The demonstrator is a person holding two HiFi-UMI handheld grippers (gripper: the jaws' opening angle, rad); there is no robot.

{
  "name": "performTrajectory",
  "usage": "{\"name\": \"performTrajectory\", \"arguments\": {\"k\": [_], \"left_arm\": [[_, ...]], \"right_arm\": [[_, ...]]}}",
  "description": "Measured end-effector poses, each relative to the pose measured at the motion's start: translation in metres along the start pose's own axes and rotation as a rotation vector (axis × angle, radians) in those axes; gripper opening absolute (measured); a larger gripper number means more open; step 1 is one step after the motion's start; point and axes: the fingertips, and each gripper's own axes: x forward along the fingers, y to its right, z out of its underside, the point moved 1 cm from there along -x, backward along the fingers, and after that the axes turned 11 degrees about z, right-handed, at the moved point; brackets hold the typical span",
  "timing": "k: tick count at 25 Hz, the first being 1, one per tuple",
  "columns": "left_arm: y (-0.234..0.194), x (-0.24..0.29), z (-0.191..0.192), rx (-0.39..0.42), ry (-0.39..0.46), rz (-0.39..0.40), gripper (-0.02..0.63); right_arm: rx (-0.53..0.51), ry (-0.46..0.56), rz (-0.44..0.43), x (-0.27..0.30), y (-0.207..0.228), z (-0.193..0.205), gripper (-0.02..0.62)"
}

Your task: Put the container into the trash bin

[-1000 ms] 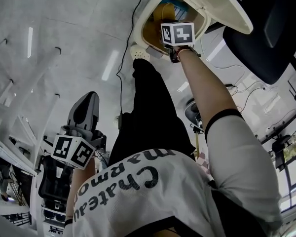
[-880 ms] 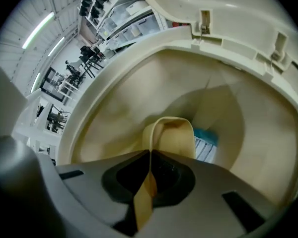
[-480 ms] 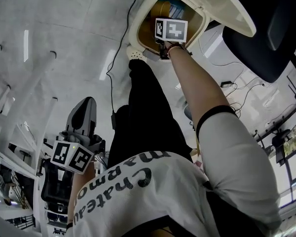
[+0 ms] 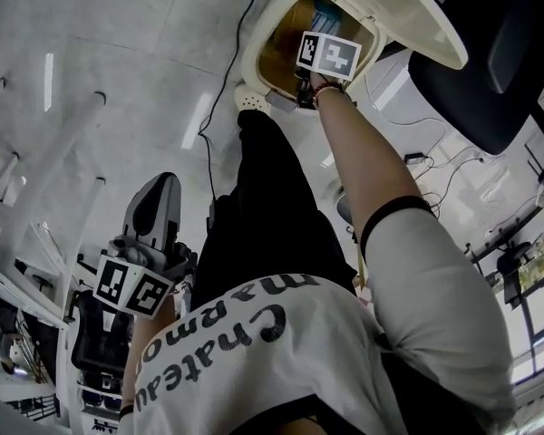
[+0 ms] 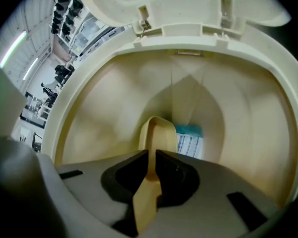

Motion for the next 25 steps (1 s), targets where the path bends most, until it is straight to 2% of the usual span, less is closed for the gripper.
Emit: {"name": "performTrajectory", "arguments": {"k": [4,7,11,15,17,19,22,25], "left_arm": [[0.008,-0.003,-0.005,0.032,-0.007,0.022,0.025],[0.017,-0.01,-0.013,0.059,0.018,0.04,0.025],[0.042,-0.023,-0.037,0.106,0.1,0.098,0.025],[0.084,-0.056,-0.05,0.175,0.114,0.144,0.025],[0.099,-0.067,-0.066,0.244,0.138,0.16,0.025],[0.11,-0.072,-0.089,0.326,0.178,0.178,0.025],[0.131,-0.093,-0.109,0.376,0.218,0.182,0.025],[0.162,-0.127,-0.12,0.462,0.281,0.199,0.025]], "right_arm": [[0.047,0.0,0.024,-0.02,0.004,-0.003,0.037],[0.11,0.023,0.031,-0.055,0.003,-0.006,0.037],[0.177,0.05,-0.017,-0.112,-0.007,-0.001,0.035],[0.204,0.07,-0.07,-0.196,-0.021,0.036,0.035],[0.25,0.132,-0.118,-0.238,-0.031,0.032,0.035],[0.322,0.219,-0.159,-0.276,-0.037,0.01,0.035],[0.435,0.34,-0.23,-0.35,-0.046,-0.004,0.035],[0.47,0.465,-0.322,-0.434,-0.065,-0.008,0.035]]}}
